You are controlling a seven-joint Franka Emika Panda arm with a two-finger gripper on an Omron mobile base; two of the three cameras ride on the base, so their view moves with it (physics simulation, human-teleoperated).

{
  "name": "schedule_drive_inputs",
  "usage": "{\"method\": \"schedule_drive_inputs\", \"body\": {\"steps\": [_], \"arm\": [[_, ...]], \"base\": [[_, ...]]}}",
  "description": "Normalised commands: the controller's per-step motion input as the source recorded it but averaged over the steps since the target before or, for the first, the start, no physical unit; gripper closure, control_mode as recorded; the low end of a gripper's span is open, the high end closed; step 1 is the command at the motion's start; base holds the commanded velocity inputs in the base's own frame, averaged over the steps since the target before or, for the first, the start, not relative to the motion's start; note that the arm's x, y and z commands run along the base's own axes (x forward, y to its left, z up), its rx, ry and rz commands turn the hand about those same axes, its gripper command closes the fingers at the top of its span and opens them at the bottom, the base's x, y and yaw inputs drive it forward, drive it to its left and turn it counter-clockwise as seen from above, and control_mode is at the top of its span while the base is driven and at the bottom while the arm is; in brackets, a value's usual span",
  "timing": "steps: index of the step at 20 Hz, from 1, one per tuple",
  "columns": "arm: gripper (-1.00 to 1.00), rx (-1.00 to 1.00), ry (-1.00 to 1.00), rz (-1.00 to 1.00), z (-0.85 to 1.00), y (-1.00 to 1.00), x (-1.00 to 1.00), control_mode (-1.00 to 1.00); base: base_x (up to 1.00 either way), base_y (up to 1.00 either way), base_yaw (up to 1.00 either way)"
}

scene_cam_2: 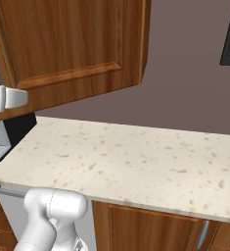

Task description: Open the cabinet. Pick the sponge and place it next to the sink. Then close the cabinet.

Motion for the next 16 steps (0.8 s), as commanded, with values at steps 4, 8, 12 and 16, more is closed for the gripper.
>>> {"method": "schedule_drive_inputs", "body": {"steps": [4,8,12,16], "arm": [[-1.0,0.0,0.0,0.0,0.0,0.0,0.0,-1.0],[-1.0,0.0,-0.01,0.12,0.02,0.08,-0.32,-1.0],[-1.0,0.0,-0.06,0.2,0.22,0.17,-0.72,-1.0],[-1.0,0.0,-0.09,0.17,0.36,0.28,-0.86,-1.0]], "base": [[0.0,0.0,0.0],[0.0,0.0,0.0],[0.0,0.0,0.0],[0.0,0.0,0.0]]}}
